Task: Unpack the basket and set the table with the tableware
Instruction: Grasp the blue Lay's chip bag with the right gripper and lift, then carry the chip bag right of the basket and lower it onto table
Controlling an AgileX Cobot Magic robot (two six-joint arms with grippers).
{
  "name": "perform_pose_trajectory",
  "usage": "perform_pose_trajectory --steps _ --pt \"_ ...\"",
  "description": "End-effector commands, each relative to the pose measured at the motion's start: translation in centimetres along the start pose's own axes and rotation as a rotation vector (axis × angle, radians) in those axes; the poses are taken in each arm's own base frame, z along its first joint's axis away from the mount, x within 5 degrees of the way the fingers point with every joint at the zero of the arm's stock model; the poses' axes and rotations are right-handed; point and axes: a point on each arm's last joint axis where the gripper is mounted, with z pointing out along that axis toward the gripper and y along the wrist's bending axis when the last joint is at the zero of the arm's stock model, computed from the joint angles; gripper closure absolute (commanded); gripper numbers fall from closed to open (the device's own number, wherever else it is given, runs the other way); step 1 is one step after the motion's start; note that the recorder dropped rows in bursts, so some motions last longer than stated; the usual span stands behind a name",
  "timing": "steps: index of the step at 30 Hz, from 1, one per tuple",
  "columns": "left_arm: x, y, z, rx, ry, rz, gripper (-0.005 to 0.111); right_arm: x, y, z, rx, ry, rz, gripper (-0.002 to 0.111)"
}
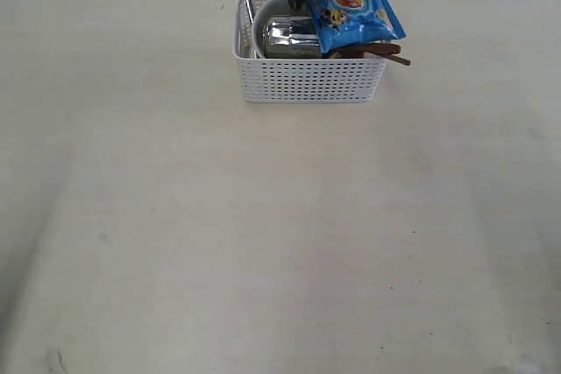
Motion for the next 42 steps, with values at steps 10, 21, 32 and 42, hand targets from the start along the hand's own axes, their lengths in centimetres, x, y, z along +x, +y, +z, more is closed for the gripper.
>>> perform_pose_trajectory --steps 10,21,32,42 --pt "0.0 0.0 0.0 0.007 -0.007 -0.005 0.107 0.1 -0.3 1.0 0.018 0.010 0.038 0.069" --pt "0.0 0.0 0.0 0.007 -0.007 -0.005 0.107 0.4 -0.3 0.7 0.021 0.045 0.048 0.109" --pt "0.0 0.0 0.0 0.007 -0.007 -0.005 0.107 -0.6 -0.8 -5.6 0.019 -0.081 0.065 0.109" --pt "0.0 0.0 0.0 0.007 -0.007 -0.005 0.107 0.3 -1.5 -13.0 0.029 -0.110 0.075 0.109"
